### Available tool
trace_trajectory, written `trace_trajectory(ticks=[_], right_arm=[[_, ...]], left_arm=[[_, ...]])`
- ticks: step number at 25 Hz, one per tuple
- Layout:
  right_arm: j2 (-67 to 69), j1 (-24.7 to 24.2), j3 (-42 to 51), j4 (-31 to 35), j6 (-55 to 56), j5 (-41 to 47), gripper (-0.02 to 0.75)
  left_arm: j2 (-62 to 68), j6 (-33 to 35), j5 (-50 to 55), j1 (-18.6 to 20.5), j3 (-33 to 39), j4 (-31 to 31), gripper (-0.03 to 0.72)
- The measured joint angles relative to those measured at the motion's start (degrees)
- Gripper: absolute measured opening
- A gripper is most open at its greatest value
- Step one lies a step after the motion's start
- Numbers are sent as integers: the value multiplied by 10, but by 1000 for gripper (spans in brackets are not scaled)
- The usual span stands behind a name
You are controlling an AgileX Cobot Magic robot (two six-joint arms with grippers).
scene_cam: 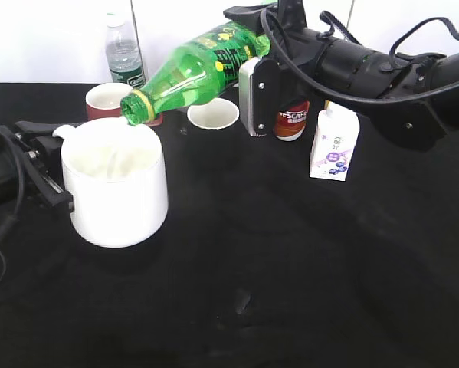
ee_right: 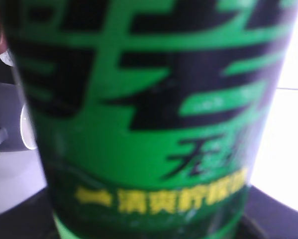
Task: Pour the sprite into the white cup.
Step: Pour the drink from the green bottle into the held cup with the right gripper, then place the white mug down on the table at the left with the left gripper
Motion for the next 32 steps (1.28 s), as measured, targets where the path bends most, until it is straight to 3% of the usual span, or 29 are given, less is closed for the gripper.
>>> trace_trajectory(ticks=[15,19,22,24,27,29,32], right_arm=[[0,0,0,9,20,-3,388],[0,1,0,9,191,-6,388],[0,2,0,8,449,-13,388],[0,2,0,13,637,-13,388],[0,2,0,16,804,-13,387],[0,2,0,17,841,-13,387],[0,2,0,17,852,-14,385]], left_arm=[[5,0,5,0,0,-16,60],[5,1,-18,0,-4,-48,60],[5,2,-18,0,-19,-62,60],[5,13,-19,0,-19,-121,60],[5,105,-40,2,-24,-295,60],[9,120,-48,43,-55,-342,60],[60,120,-56,131,-145,-350,60]])
